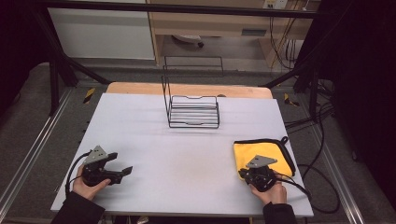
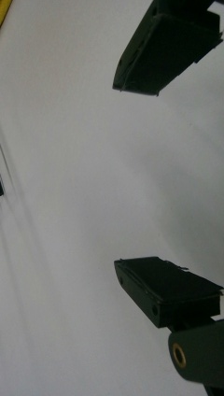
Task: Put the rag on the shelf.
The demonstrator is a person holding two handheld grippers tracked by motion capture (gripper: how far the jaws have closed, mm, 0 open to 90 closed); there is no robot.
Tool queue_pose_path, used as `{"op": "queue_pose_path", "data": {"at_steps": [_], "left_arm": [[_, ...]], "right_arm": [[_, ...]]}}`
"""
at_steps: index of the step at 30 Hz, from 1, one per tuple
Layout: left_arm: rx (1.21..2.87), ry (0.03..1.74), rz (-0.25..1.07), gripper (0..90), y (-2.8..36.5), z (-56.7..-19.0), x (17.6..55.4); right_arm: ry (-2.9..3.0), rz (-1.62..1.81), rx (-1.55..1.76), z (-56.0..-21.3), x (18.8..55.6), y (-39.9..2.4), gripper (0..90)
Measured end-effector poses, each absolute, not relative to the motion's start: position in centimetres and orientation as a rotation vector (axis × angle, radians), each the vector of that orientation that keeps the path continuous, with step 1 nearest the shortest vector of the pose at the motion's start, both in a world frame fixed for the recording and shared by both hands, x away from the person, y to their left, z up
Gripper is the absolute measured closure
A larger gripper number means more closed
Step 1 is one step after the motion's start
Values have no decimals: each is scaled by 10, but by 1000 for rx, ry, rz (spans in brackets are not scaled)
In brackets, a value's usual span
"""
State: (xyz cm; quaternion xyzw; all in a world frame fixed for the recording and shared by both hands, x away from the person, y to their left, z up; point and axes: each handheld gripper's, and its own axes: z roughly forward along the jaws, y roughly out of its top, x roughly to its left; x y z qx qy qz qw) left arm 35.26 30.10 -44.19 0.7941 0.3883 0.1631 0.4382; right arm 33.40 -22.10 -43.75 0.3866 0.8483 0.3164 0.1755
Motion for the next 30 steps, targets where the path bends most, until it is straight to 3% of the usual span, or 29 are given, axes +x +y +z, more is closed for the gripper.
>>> {"op": "queue_pose_path", "data": {"at_steps": [14,30], "left_arm": [[1986,966,410,118,299,-443,353],[1992,961,419,119,299,-442,353]], "right_arm": [[2339,1062,1184,-407,340,-213,856],[2390,1147,1179,-392,368,-119,856]]}}
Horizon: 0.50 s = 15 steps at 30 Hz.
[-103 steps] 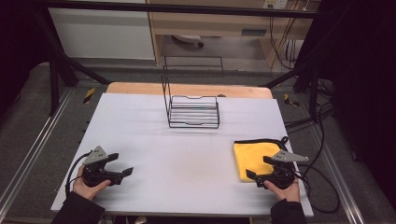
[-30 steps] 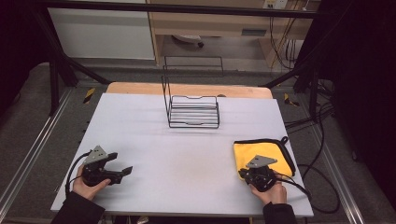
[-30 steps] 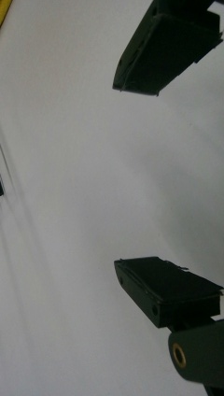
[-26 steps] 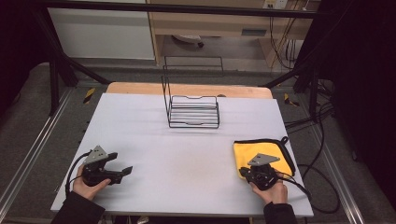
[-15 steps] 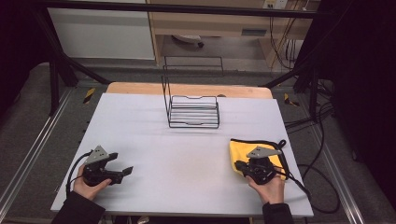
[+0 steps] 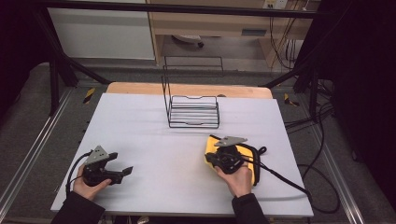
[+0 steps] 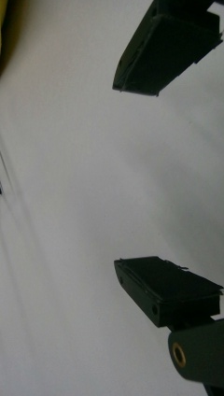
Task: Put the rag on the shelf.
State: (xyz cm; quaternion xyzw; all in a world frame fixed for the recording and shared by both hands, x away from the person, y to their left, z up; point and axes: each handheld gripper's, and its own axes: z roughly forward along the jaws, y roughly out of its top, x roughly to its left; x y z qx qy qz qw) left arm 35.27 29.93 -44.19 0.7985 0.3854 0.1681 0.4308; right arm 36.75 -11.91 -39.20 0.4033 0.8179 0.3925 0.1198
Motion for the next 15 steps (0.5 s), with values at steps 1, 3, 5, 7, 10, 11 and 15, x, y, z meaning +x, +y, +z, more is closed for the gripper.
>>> {"op": "queue_pose_path", "data": {"at_steps": [1,3,5,7,10,11,15], "left_arm": [[1992,960,419,119,299,-442,353],[1992,959,419,118,299,-442,353],[1993,959,420,119,299,-442,353],[1992,958,419,119,299,-442,353],[1994,957,420,119,299,-442,353],[1994,958,421,119,299,-442,353],[2001,953,424,119,299,-442,352]], "right_arm": [[2397,1146,1178,-393,369,-112,856],[2403,1148,1177,-394,371,-105,856],[2413,1142,1190,-399,378,-85,856],[2419,1140,1194,-401,381,-80,855],[2422,1113,1207,-415,392,-55,854],[2425,1111,1212,-419,394,-52,852],[2427,1094,1225,-430,399,-45,840]]}}
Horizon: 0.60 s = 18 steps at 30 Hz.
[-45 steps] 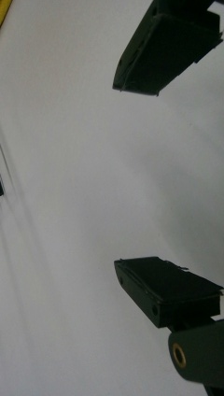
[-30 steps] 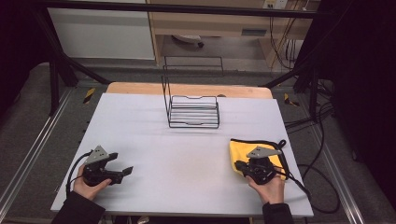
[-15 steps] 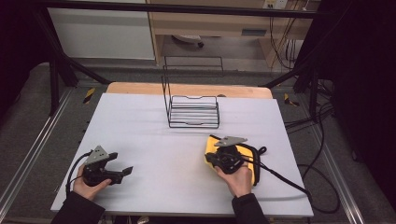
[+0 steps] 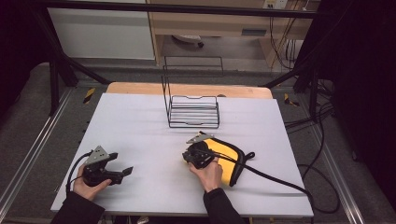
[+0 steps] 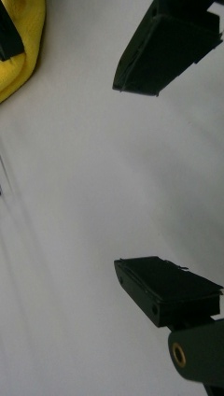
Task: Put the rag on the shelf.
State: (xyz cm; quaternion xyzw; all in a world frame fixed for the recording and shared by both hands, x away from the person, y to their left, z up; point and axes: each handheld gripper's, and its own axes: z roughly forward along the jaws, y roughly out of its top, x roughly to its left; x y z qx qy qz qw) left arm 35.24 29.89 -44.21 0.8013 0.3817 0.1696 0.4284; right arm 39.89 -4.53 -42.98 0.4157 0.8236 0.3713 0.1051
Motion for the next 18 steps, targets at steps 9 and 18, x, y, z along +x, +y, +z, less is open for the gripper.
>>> {"op": "queue_pose_path", "data": {"at_steps": [9,18], "left_arm": [[2003,955,425,119,299,-442,352],[2006,958,434,119,298,-442,352]], "right_arm": [[2412,1183,1061,-420,394,-52,417],[2392,1181,1014,-394,378,-105,191]]}}
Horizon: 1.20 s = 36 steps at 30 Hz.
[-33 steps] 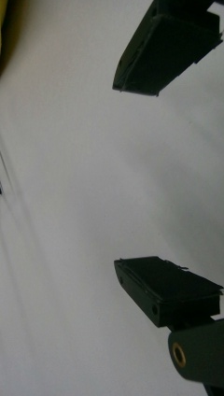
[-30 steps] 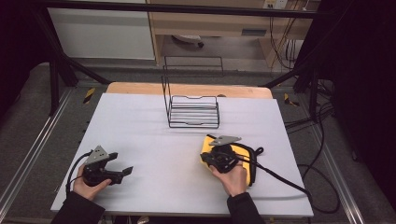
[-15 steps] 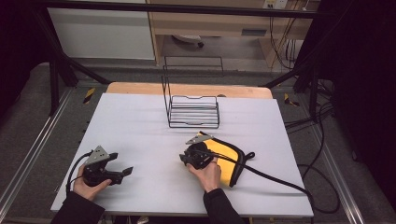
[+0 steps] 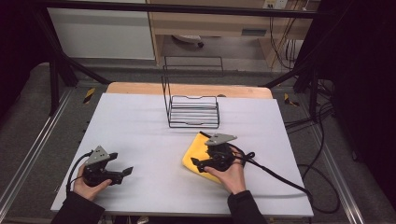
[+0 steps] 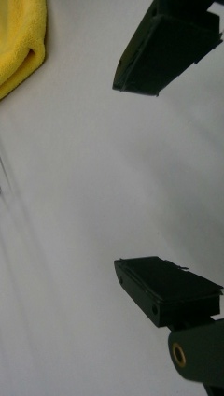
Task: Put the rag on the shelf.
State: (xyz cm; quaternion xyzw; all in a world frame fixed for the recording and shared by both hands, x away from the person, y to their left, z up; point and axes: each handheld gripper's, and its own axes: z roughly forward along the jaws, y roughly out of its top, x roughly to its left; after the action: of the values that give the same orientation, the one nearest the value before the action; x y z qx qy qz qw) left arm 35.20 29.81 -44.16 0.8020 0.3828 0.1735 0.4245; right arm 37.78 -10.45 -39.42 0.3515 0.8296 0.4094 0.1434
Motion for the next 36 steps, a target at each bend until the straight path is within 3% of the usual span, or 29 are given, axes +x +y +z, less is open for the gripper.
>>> {"op": "queue_pose_path", "data": {"at_steps": [10,13,22,23,27,36], "left_arm": [[2013,963,436,118,296,-442,352],[2018,961,439,118,296,-442,351],[2020,956,435,118,295,-442,351],[2025,955,437,118,295,-442,351],[2028,950,439,118,294,-442,351],[2030,950,437,119,294,-443,352]], "right_arm": [[2430,1125,1037,-408,342,-174,362],[2477,1155,1042,-421,328,-187,491],[2543,1043,977,-438,323,-186,620],[2536,1025,958,-439,323,-186,686],[2536,1010,946,-440,322,-185,804],[2542,1046,1011,-428,321,-178,856]]}}
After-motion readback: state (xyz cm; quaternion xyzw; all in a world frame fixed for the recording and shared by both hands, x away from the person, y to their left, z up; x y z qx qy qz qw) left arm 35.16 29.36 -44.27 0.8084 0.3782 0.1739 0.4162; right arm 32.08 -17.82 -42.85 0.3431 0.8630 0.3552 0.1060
